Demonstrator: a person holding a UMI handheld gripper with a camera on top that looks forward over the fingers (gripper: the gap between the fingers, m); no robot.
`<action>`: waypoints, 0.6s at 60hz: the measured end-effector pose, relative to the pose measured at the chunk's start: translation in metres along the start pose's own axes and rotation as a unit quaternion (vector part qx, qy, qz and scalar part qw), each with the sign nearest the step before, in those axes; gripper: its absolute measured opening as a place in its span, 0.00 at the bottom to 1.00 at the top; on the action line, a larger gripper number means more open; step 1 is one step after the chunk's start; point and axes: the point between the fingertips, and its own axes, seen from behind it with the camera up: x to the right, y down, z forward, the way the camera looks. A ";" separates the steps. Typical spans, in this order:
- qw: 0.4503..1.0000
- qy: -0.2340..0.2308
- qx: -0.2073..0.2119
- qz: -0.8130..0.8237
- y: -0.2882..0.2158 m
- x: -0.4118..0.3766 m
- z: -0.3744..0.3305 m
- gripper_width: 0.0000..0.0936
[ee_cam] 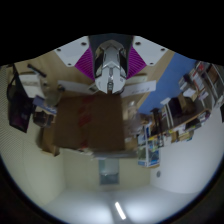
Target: Arrange mouse
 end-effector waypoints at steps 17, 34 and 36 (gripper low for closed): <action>0.992 0.005 -0.124 -0.008 0.110 -0.029 0.051 0.46; 0.990 0.005 -0.141 0.008 0.133 -0.022 0.058 0.58; 0.990 -0.002 -0.141 0.003 0.132 -0.025 0.057 0.67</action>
